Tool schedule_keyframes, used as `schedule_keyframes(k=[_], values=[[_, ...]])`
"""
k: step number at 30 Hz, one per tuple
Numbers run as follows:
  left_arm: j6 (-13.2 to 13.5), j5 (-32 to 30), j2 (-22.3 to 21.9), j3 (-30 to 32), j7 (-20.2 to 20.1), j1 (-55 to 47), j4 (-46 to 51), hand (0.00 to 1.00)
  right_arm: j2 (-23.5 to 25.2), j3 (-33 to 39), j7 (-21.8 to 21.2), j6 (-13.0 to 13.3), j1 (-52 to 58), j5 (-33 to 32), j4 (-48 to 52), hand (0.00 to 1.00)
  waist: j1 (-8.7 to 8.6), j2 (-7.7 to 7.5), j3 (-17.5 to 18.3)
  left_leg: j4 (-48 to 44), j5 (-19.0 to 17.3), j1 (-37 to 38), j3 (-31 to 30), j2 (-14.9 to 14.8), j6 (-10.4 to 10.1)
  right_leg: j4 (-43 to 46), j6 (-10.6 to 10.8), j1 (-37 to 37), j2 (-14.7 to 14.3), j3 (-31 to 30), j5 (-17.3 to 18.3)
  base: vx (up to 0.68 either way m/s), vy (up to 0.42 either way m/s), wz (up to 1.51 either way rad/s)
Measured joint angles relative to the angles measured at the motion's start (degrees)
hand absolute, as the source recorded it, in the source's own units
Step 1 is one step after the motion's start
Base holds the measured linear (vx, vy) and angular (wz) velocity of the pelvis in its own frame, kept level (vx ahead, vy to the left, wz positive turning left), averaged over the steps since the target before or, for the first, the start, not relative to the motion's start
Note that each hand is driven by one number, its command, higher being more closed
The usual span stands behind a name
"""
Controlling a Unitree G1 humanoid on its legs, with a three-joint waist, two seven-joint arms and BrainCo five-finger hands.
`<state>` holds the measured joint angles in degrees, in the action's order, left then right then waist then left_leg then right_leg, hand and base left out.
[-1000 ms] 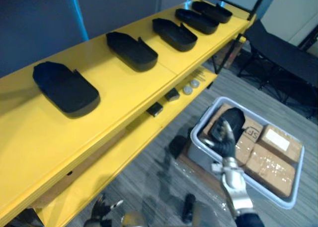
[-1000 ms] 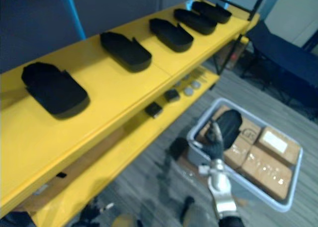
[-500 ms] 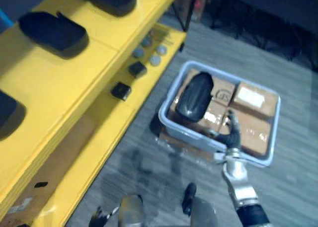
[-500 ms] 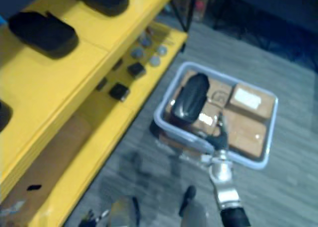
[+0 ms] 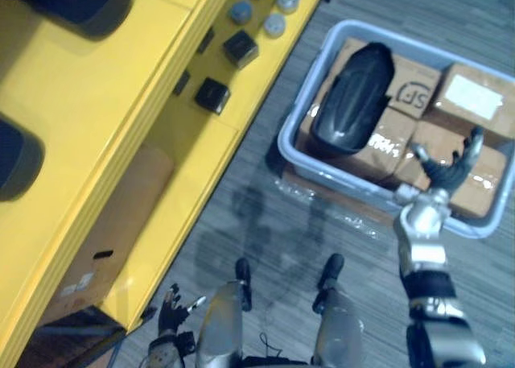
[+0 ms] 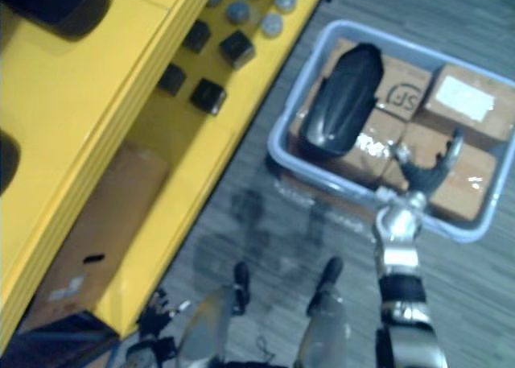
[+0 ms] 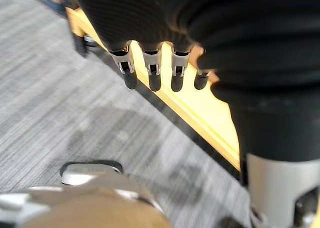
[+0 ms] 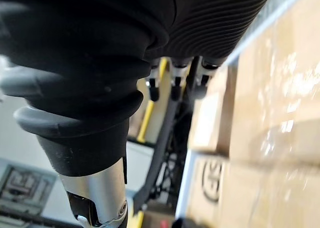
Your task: Walk over and take plastic housings, then place them on the shelf
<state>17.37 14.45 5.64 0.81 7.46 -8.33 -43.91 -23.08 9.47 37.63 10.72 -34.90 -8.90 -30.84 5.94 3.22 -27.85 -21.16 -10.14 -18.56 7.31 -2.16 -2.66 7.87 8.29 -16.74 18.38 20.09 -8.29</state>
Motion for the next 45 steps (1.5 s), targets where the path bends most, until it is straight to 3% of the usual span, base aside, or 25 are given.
schedule_keyframes(k=[6, 12, 17, 22, 23, 29, 35, 41, 45], values=[[-0.37, 2.99, -0.42, -1.94, -0.29, 0.07, -2.64, 0.00, -6.09, -1.99, 0.02, -1.63, -11.71, -3.89, -12.29, 0.00, 2.83, 1.88, -1.42, -2.24, 0.25, -3.99, -2.33, 1.04, 0.37, -0.43, -0.04, -1.22, 0.79, 1.83, -1.06, -0.05, 0.034, 0.18], [0.48, 3.69, -0.95, -2.15, -1.48, 0.07, -4.84, 0.00, -9.53, -4.91, 1.19, -4.19, -18.14, -5.33, -20.79, 0.00, 3.99, 2.59, -1.85, -3.37, 0.32, -6.84, -4.18, 1.41, 0.48, -0.53, -0.01, -2.29, 0.91, 3.42, -1.24, -0.01, 0.005, 0.13], [1.77, 5.73, -1.42, -4.38, -1.51, 0.09, -5.25, 0.00, -13.24, -5.27, 2.47, -6.38, -22.71, -7.52, -28.19, 0.00, 4.87, 4.60, -2.73, -3.34, 0.75, -7.82, -5.07, 2.02, 0.74, -0.53, 0.11, -2.65, 1.32, 3.91, -1.35, 0.01, 0.004, 0.09], [2.26, 5.96, -1.22, -6.30, -1.50, 0.22, -5.25, 0.00, -16.04, -7.44, 5.00, -8.74, -25.09, -8.71, -31.40, 0.00, 5.80, 5.24, -2.78, -3.40, 0.93, -8.58, -5.58, 2.19, 0.78, -0.56, 0.10, -3.27, 1.40, 4.16, -1.42, 0.00, 0.000, 0.03], [2.26, 5.99, -0.96, -6.57, -1.49, 0.34, -5.27, 0.00, -16.51, -7.43, 5.03, -9.25, -25.24, -8.87, -31.60, 1.00, 5.94, 5.34, -2.76, -3.38, 0.95, -8.61, -5.64, 2.23, 0.77, -0.58, 0.11, -3.26, 1.43, 4.36, -1.42, -0.01, 0.001, 0.06], [2.22, 7.82, -0.92, -8.35, -1.48, 0.74, -5.96, 0.00, -17.58, -7.51, 5.04, -10.57, -26.78, -8.78, -33.85, 1.00, 6.07, 5.87, -2.68, -3.19, 1.16, -8.84, -5.68, 2.36, 0.77, -1.16, 0.07, -3.25, 1.47, 4.51, -1.71, 0.00, 0.000, 0.00], [2.00, 8.08, -0.48, -9.10, -1.38, 1.29, -6.81, 0.00, -21.67, -9.59, -0.29, -14.56, -27.65, -7.72, -37.01, 1.00, 6.12, 6.13, -2.51, -2.70, 1.39, -9.09, -5.69, 2.46, 0.66, -1.63, 0.09, -3.45, 1.47, 4.65, -1.85, 0.00, 0.000, 0.00], [2.17, 8.12, -0.26, -10.69, -1.37, 1.38, -6.78, 0.00, -22.27, -11.01, -1.35, -17.81, -28.62, -2.34, -39.10, 1.00, 6.34, 7.41, -1.66, -1.95, 1.79, -8.93, -6.43, 2.68, 0.45, -1.87, 0.10, -3.17, 1.48, 5.04, -1.86, 0.02, -0.009, 0.04], [3.11, 8.09, -0.30, -10.72, -1.40, 1.40, -6.36, 0.00, -22.39, -11.31, -1.86, -19.71, -29.21, 0.62, -39.61, 1.00, 6.65, 7.48, -1.62, -0.92, 2.49, -8.37, -6.75, 2.66, 0.12, -1.89, 0.04, -3.08, 1.40, 5.09, -1.82, 0.00, -0.002, 0.01]])
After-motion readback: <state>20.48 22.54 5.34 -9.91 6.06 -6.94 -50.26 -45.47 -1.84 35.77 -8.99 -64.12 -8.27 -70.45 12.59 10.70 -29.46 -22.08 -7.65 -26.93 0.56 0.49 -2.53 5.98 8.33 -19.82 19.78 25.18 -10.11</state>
